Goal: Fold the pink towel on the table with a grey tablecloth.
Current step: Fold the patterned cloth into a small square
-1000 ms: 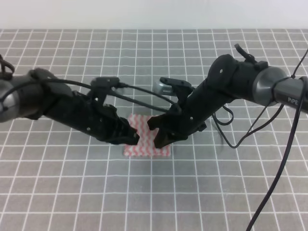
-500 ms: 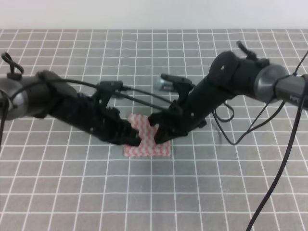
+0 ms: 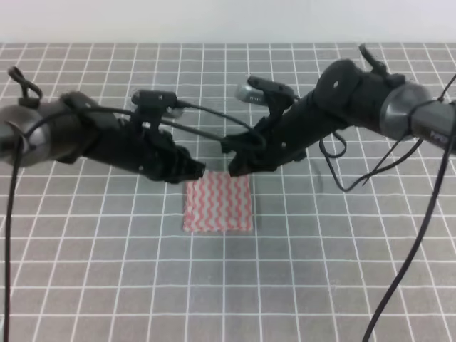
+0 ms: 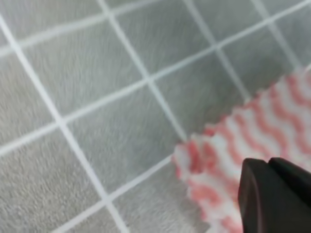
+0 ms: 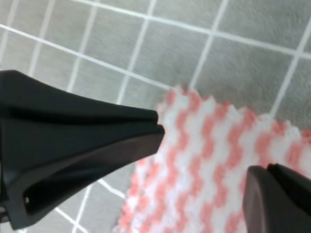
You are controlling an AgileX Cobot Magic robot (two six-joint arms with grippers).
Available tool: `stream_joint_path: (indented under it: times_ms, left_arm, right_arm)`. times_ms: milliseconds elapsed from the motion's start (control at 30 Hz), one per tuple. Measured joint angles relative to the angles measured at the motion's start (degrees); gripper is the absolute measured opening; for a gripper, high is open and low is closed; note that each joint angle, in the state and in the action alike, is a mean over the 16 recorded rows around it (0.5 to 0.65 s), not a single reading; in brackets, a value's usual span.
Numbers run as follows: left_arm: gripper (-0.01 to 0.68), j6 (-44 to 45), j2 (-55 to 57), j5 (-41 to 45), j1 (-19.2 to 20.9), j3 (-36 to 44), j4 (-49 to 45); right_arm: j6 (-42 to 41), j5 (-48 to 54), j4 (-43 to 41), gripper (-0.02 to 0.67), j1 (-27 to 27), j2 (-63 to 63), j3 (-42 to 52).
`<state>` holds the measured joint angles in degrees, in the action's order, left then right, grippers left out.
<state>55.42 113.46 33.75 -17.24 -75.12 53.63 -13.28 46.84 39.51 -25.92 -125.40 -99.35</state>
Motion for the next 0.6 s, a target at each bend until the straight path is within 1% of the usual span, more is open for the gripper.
stream_joint_path:
  times_ms: [333,600]
  left_arm:
    - [-0.001,0.0,1.0,-0.3,0.2,-0.1,-0.4]
    - [-0.002,0.0,-6.6,-1.3,0.5,2.1,-0.5]
  right_arm:
    - [-0.2,0.3,-0.4,-0.015,0.5,-1.4,-0.1]
    - [-0.1,2.5,-2.9,-0.015,1.1,2.7,0.3]
